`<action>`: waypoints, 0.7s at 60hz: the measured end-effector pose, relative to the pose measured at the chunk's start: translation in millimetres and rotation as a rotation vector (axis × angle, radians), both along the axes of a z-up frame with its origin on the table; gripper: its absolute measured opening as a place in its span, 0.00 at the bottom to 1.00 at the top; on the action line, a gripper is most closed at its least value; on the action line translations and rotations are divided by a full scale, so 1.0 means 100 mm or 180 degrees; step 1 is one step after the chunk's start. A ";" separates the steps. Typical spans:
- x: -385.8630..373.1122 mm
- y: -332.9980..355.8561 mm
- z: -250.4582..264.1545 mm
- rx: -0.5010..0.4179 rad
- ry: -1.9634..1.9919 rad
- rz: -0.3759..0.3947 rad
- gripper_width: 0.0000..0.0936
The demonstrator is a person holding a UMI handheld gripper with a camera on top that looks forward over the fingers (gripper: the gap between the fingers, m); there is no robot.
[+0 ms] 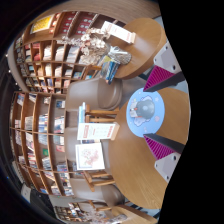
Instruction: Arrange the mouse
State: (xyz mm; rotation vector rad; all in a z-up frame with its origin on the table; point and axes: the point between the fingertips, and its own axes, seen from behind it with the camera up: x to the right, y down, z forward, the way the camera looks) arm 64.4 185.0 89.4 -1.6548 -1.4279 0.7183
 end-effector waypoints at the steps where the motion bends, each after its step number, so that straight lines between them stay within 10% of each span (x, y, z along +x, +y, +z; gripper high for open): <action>1: 0.06 -0.03 0.02 0.0000 0.0014 0.0008 0.91; 42: 2.15 -1.08 0.42 -0.0058 0.0154 0.0392 0.91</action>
